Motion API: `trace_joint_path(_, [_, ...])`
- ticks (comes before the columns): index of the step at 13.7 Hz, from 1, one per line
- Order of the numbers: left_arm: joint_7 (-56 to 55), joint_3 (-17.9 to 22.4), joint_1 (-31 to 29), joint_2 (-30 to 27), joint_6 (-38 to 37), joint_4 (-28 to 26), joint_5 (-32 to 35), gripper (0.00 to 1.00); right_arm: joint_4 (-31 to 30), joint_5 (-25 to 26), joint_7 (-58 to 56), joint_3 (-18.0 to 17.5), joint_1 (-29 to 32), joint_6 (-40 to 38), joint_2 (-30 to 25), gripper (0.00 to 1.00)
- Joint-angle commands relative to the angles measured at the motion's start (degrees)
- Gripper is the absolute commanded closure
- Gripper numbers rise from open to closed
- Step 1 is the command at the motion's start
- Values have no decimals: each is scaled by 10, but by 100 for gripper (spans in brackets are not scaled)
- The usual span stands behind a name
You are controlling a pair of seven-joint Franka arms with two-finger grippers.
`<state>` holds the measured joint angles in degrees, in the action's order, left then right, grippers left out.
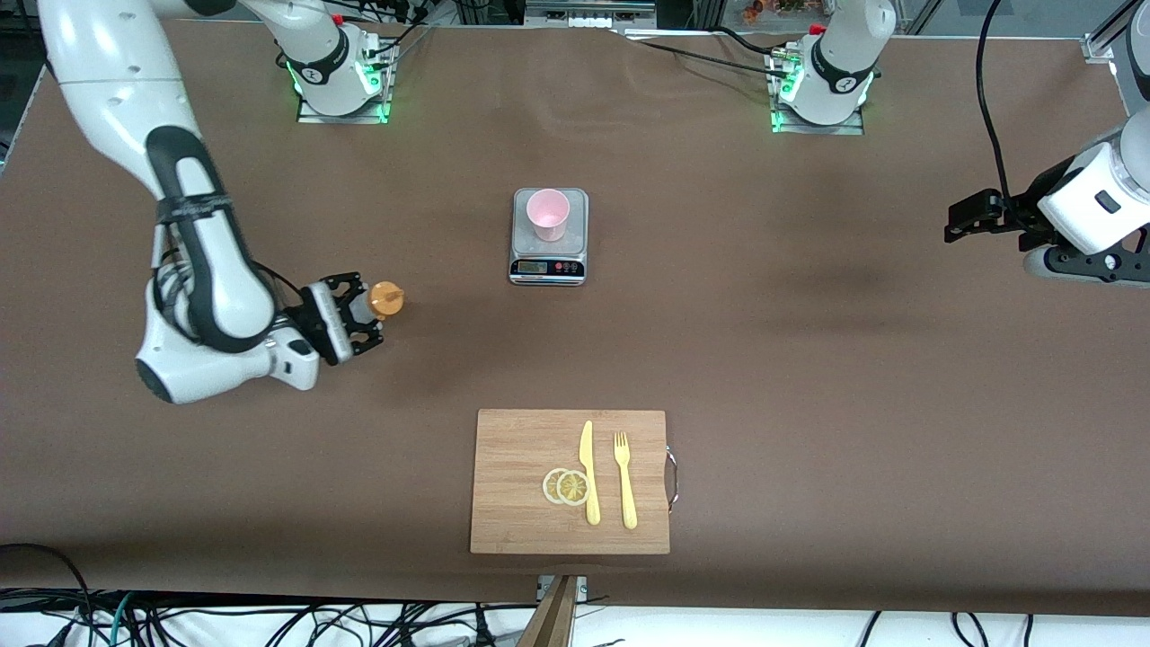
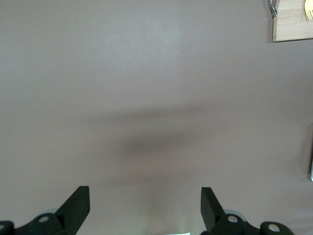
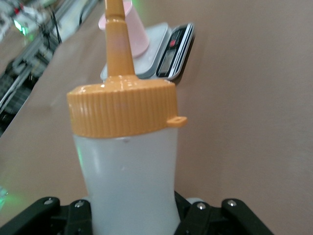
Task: Add sauce to pink cup with both arms
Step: 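Carry the bottle with the right gripper over the pink cup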
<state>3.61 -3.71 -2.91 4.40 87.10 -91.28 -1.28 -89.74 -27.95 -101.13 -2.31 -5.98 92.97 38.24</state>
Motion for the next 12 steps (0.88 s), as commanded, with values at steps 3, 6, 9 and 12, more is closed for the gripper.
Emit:
trace_joint_path(3, [11, -5, -7, 8, -6, 15, 14, 0, -5, 182, 202, -66, -66, -1, -49, 100])
trace_joint_path(6, [11, -5, -7, 8, -6, 15, 14, 0, -5, 263, 311, -116, -96, -5, -52, 100])
trace_joint_path(9, [11, -5, -7, 8, -6, 15, 14, 0, -5, 314, 376, -141, -123, -12, -52, 100])
trace_joint_path(12, [11, -6, -7, 8, -6, 15, 14, 0, -4, 372, 439, -166, -146, -53, -52, 100])
